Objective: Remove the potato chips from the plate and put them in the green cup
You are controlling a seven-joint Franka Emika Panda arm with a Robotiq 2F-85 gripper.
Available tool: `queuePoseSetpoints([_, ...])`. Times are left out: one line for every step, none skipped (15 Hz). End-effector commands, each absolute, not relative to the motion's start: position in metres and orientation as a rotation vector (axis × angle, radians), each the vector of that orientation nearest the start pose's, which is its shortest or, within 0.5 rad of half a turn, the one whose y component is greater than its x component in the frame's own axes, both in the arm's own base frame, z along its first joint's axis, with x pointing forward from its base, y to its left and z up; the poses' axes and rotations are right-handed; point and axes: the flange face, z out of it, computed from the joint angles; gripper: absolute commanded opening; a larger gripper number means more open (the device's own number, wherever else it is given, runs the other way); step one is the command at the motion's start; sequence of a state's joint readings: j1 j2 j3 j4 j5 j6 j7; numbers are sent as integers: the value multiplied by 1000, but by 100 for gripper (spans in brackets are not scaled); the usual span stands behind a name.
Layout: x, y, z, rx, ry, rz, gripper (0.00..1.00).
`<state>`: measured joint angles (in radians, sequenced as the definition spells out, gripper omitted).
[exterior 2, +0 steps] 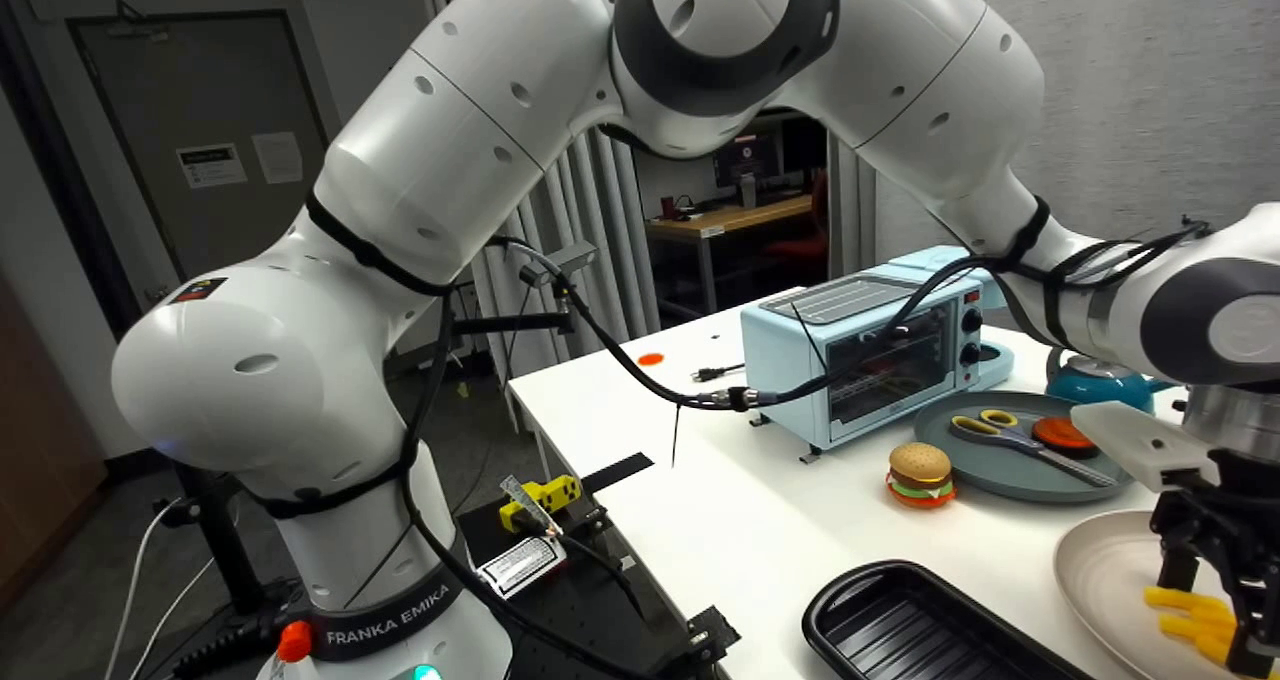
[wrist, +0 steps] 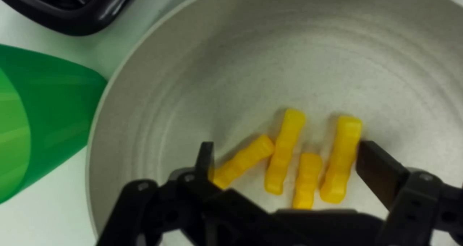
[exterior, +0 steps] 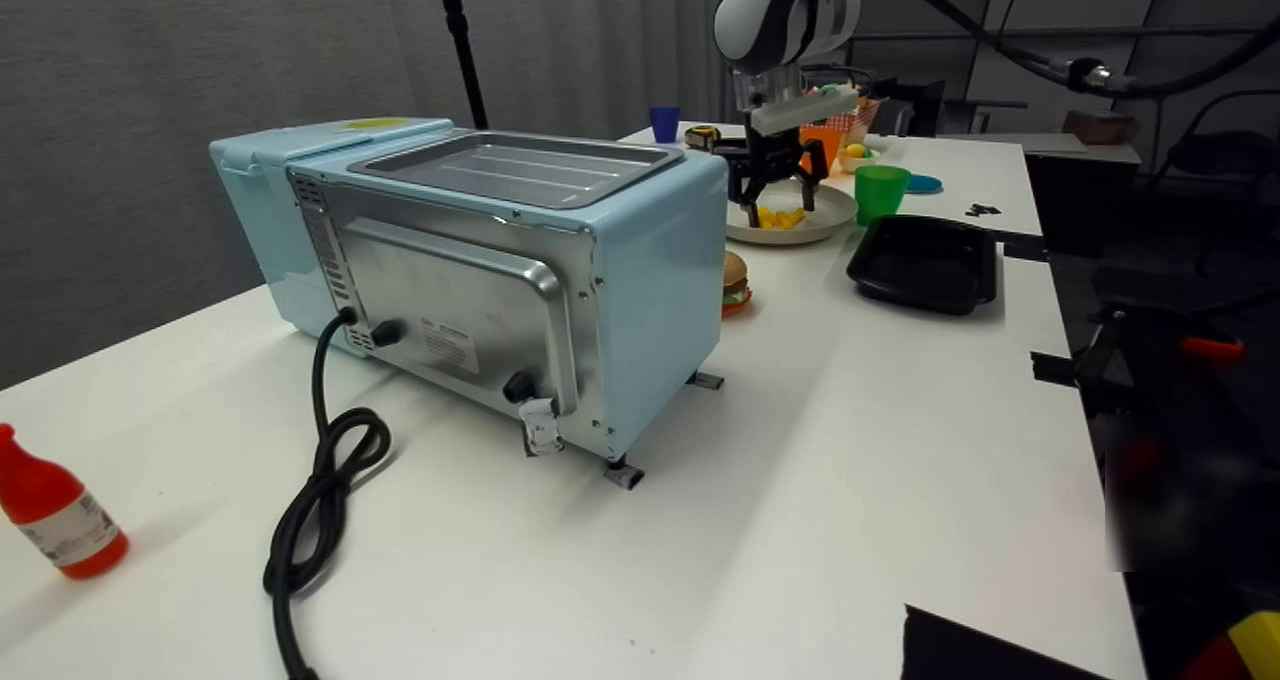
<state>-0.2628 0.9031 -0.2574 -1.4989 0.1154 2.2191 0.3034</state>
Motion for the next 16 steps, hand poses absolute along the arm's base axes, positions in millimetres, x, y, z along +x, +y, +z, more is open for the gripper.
queuePoseSetpoints([616,-330,126,-2967,1329,249,100])
queuePoseSetpoints([616,-331,125,-2970,1330,245,100])
queuePoseSetpoints([616,-333,126,-2975,1331,239,100])
queuePoseSetpoints([617,-335,126,-2977,1331,233,100])
queuePoseSetpoints([617,-337,126,-2979,1333,230,100])
queuePoseSetpoints([617,-339,126,-2978,1337,227,100])
queuePoseSetpoints([616,-340,125,-2977,1340,227,100])
queuePoseSetpoints([616,-341,124,-2976,1340,225,100])
queuePoseSetpoints([616,-341,123,-2973,1337,219,100])
queuePoseSetpoints([616,-342,124,-2969,1335,209,100])
queuePoseSetpoints([616,-342,123,-2963,1333,205,100])
queuePoseSetpoints([616,-342,123,-2960,1332,204,100])
queuePoseSetpoints([615,-343,122,-2954,1331,201,100])
queuePoseSetpoints([615,-343,122,-2950,1332,198,100])
queuePoseSetpoints([614,-344,121,-2946,1330,197,100])
queuePoseSetpoints([614,-344,120,-2943,1328,196,100])
